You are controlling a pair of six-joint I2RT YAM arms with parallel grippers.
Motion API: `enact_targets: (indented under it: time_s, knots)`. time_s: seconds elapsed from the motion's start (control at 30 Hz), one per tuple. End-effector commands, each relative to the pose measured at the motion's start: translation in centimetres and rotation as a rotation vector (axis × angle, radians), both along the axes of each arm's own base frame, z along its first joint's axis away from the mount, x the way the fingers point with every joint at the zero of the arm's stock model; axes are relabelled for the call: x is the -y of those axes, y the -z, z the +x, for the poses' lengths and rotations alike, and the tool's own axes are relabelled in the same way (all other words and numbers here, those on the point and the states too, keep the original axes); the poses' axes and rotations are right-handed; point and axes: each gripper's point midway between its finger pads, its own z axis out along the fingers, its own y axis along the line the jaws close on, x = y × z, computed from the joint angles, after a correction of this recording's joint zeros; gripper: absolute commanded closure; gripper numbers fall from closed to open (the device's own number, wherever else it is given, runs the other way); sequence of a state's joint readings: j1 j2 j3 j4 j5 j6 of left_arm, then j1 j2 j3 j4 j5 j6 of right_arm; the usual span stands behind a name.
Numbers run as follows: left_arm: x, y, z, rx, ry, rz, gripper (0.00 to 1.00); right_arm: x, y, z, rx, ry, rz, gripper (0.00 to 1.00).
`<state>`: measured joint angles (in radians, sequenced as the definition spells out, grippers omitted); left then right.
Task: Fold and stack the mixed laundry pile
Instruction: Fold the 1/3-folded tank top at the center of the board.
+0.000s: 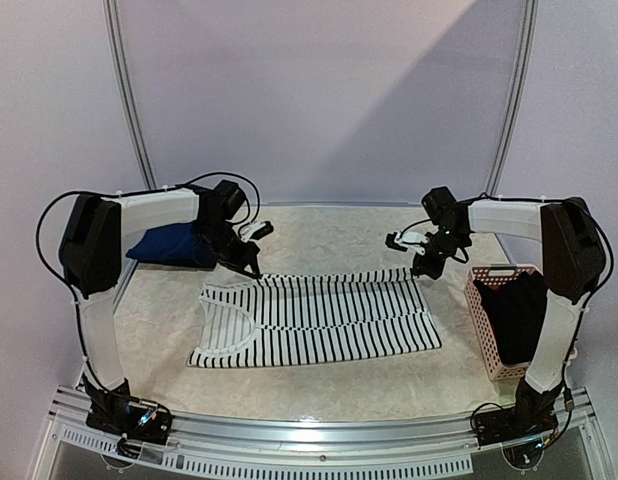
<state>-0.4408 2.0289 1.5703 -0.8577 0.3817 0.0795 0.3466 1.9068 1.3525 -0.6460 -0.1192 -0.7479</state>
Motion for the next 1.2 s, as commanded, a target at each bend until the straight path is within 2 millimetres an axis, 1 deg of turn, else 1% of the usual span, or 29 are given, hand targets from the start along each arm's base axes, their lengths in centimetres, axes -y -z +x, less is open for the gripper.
enact_targets:
  time_s: [0.0,0.1,0.4,0.53,0.63,0.73,1.03,1.17]
  knots:
    - [0.8,-0.2,-1.7,-0.038,0.025,-0.011,1.00,0.3,-0.4,-1.6,-0.022,-0.029,0.010,1.00]
    - [1.1,0.1,-2.7,-0.063,0.045,0.000,1.00,0.6,0.2,-2.7,-0.040,-0.042,0.004,1.00]
    - [0.8,1.3,-5.4,-0.089,0.083,0.061,1.00,0.8,0.0,-5.7,-0.074,-0.082,0.034,0.98]
    - [0.9,1.9,-6.2,-0.104,0.097,0.076,1.00,0.6,0.2,-6.7,-0.088,-0.089,0.049,0.98]
    - [0.8,2.4,-6.3,-0.106,0.100,0.084,1.00,0.7,0.6,-7.3,-0.099,-0.089,0.052,0.98]
    - [0.8,2.7,-6.4,-0.109,0.098,0.090,1.00,0.8,1.1,-7.4,-0.102,-0.085,0.046,0.97]
    - [0.7,3.0,-6.0,-0.094,0.101,0.100,1.00,0.6,1.3,-5.8,-0.072,-0.053,0.039,0.98]
    - [0.6,3.1,-5.7,-0.077,0.097,0.108,1.00,0.8,1.7,-5.5,-0.062,-0.053,0.027,0.98]
